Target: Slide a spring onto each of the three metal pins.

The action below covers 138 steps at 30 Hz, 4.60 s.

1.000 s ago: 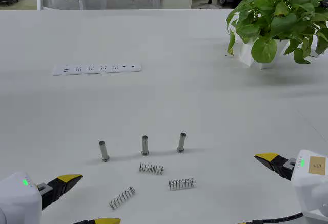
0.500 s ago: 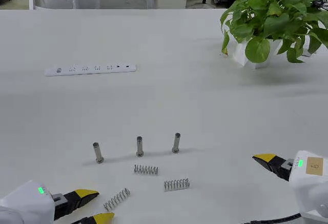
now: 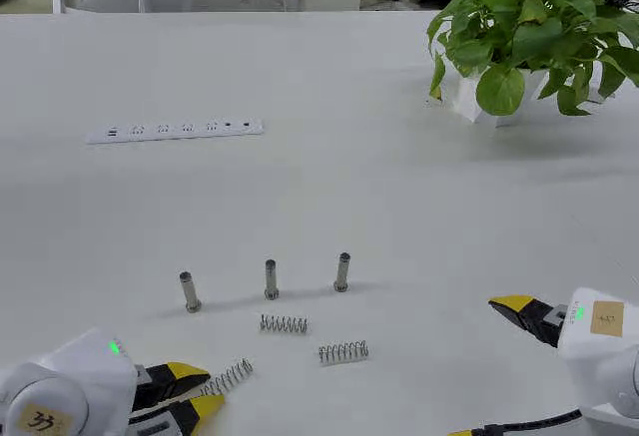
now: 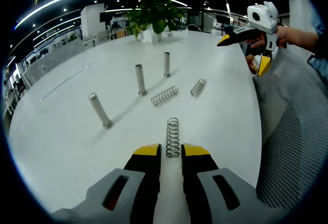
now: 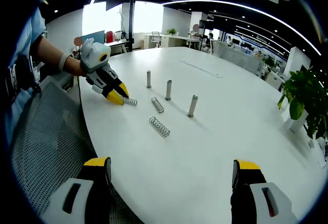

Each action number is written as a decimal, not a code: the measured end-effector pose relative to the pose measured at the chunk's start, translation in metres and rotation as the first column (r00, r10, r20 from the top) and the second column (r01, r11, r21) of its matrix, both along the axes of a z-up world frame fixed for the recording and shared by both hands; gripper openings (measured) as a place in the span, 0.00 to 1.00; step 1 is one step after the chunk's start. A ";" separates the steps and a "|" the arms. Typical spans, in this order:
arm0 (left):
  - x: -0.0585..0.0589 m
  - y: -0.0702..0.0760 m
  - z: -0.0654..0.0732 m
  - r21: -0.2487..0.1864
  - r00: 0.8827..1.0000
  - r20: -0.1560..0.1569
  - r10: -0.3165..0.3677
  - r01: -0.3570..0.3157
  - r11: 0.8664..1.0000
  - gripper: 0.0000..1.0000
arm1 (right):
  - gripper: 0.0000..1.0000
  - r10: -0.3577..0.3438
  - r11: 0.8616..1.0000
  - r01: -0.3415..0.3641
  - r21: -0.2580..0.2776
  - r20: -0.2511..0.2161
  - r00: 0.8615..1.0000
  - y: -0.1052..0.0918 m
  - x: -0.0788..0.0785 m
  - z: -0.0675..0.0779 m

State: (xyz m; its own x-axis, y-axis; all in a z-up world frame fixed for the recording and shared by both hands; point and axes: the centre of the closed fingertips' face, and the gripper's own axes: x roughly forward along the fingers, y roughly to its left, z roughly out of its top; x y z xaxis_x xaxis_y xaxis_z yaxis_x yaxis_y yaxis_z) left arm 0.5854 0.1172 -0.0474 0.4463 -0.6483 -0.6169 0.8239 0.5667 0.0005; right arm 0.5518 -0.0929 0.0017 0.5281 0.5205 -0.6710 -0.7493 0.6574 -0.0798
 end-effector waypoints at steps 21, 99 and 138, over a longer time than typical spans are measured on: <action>0.001 -0.002 -0.003 0.259 0.990 -0.135 -0.041 0.075 0.963 0.07 | 0.98 0.003 1.000 -0.003 0.007 -0.004 1.000 0.003 -0.001 -0.002; -0.040 -0.063 0.068 -0.104 0.949 0.054 -0.310 0.314 0.944 0.06 | 0.22 0.422 0.879 -0.393 0.271 -0.057 0.905 0.125 -0.010 0.039; -0.053 -0.065 0.066 -0.120 0.937 0.031 -0.349 0.350 0.929 0.06 | 0.06 0.508 0.849 -0.483 0.213 -0.077 0.858 0.137 -0.023 0.042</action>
State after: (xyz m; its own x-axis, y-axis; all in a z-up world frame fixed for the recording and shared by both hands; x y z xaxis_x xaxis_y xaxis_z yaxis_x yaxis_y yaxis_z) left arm 0.5326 0.0521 0.0190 0.1832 -0.8339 -0.5207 0.9700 0.2394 -0.0420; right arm 0.5290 0.0442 0.0439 0.0852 0.8076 -0.5836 -0.9746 0.1894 0.1198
